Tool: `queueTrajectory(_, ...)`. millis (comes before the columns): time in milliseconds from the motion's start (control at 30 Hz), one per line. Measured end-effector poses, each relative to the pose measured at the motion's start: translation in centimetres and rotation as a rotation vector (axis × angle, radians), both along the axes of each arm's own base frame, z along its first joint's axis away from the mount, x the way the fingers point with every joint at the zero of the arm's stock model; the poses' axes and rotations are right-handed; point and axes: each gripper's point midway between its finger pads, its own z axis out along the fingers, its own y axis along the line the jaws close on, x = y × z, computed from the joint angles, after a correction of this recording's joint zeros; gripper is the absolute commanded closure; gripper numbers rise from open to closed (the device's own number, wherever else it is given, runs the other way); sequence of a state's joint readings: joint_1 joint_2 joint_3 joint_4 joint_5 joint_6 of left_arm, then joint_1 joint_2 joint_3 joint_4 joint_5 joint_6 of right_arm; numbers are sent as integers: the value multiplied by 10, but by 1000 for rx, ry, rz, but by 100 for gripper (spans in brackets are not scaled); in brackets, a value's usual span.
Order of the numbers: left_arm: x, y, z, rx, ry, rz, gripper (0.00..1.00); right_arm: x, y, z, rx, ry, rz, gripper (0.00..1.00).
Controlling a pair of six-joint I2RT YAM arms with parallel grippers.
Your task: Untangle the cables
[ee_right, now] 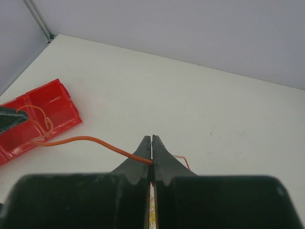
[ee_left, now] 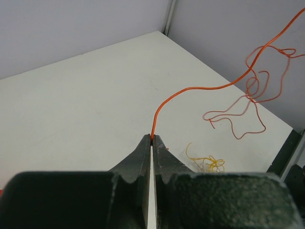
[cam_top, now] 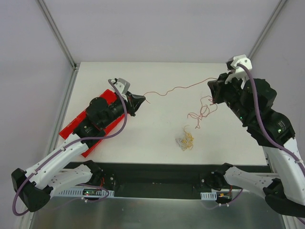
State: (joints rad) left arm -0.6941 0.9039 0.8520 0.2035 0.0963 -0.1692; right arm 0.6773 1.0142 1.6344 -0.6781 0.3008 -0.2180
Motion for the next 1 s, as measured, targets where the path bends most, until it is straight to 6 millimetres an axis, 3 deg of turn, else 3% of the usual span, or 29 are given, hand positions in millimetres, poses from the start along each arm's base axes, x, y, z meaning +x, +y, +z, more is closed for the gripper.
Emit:
queueTrajectory(67, -1, -2, 0, 1, 2, -12, 100, -1, 5, -16, 5, 27, 19, 99)
queueTrajectory(133, -2, -4, -1, 2, 4, -24, 100, 0, 19, -46, 14, 88, 63, 99)
queueTrajectory(267, -2, -5, -2, 4, 9, -27, 100, 11, 55, -134, -12, 293, 136, 99)
queueTrajectory(367, 0, -4, -3, 5, 9, -18, 100, 15, 68, -205, -72, 479, 128, 99)
queueTrajectory(433, 2, -3, -4, 7, 12, -5, 100, 12, 70, -230, -89, 550, 123, 99)
queueTrajectory(533, 4, -4, -7, 15, 22, -2, 100, 5, 73, -237, -73, 587, 145, 99)
queueTrajectory(600, 6, -7, -12, 29, 38, -9, 90, 2, 77, -231, -55, 584, 171, 99)
queueTrajectory(633, 6, -9, -15, 37, 48, -15, 78, 2, 79, -228, -49, 581, 181, 99)
queueTrajectory(667, 6, -11, -17, 44, 55, -26, 53, 2, 80, -225, -43, 578, 188, 99)
queueTrajectory(700, 6, -13, -19, 48, 57, -34, 37, 2, 81, -223, -42, 574, 191, 99)
queueTrajectory(767, 3, -16, -21, 61, 57, -65, 18, 2, 81, -220, -42, 570, 195, 99)
queueTrajectory(833, -3, -21, -21, 63, 55, -109, 12, 2, 82, -219, -41, 571, 199, 99)
queueTrajectory(1000, -22, -32, -15, 55, 26, -236, 14, -1, 85, -208, -22, 572, 221, 99)
